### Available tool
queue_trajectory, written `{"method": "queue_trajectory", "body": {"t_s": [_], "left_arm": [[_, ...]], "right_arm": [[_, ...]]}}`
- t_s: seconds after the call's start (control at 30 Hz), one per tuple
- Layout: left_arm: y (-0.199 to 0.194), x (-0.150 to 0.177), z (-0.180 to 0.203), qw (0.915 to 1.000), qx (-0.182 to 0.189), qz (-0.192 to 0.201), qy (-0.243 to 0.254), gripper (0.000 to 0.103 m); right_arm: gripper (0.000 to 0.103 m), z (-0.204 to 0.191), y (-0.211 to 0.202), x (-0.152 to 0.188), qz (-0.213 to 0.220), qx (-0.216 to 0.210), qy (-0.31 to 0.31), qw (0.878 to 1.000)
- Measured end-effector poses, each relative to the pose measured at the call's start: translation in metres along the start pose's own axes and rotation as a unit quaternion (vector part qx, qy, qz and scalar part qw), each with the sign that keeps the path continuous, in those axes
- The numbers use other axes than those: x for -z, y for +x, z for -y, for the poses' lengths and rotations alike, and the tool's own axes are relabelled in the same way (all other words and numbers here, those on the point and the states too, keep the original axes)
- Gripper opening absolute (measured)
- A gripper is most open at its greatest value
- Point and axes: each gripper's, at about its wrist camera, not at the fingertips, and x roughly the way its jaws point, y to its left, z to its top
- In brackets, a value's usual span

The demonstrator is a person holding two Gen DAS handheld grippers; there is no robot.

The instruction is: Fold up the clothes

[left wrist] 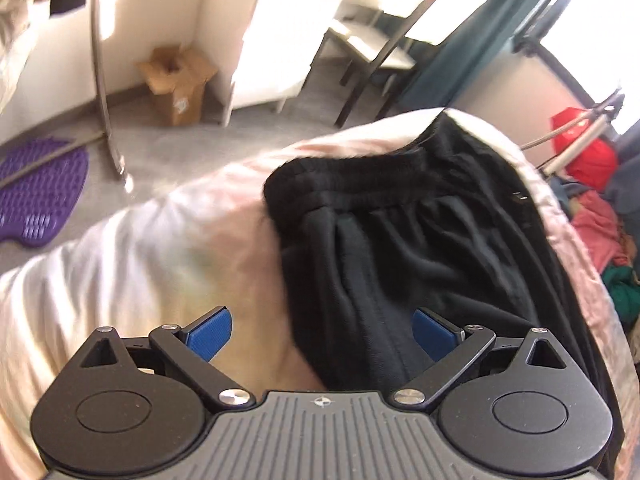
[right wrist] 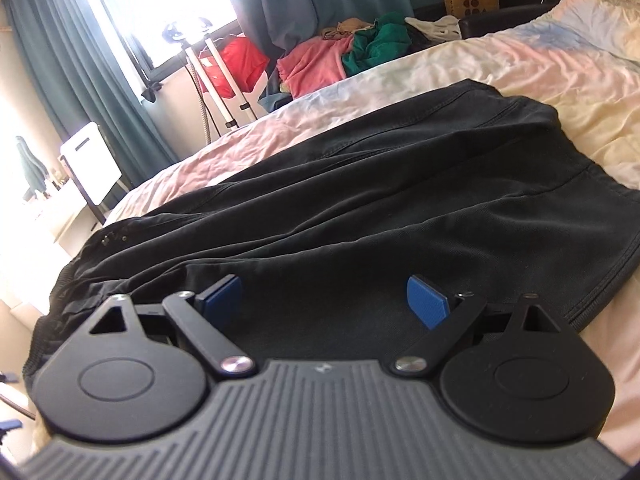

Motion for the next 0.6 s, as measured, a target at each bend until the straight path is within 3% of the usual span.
{"method": "queue_trajectory", "body": {"t_s": [0.17,0.27,0.4,0.5,0.57,0.6], "left_arm": [[0.042,-0.01,-0.003,0.9973,0.027,-0.064,-0.022,0.097],[0.056,-0.01,-0.003,0.9891,0.093,-0.103,-0.049,0.094],[0.039,-0.009,-0.002,0.9788,0.184,-0.071,-0.054,0.094],[0.026,-0.011,-0.014,0.9582,0.264,-0.046,-0.099,0.094],[0.022,-0.01,-0.018,0.9467,0.297,-0.04,-0.118,0.094],[0.023,-0.011,-0.017,0.9472,0.295,-0.041,-0.118,0.094]], "right_arm": [[0.091,0.002,0.001,0.0,-0.006,-0.001,0.01,1.0],[0.091,0.007,0.002,0.0,-0.013,-0.005,0.026,1.0],[0.091,0.013,0.003,-0.001,-0.015,-0.011,0.05,0.999],[0.091,0.019,0.004,-0.002,-0.015,-0.013,0.071,0.997],[0.091,0.026,0.003,-0.003,-0.011,-0.01,0.089,0.996],[0.091,0.031,0.001,-0.004,-0.006,-0.008,0.1,0.995]]}}
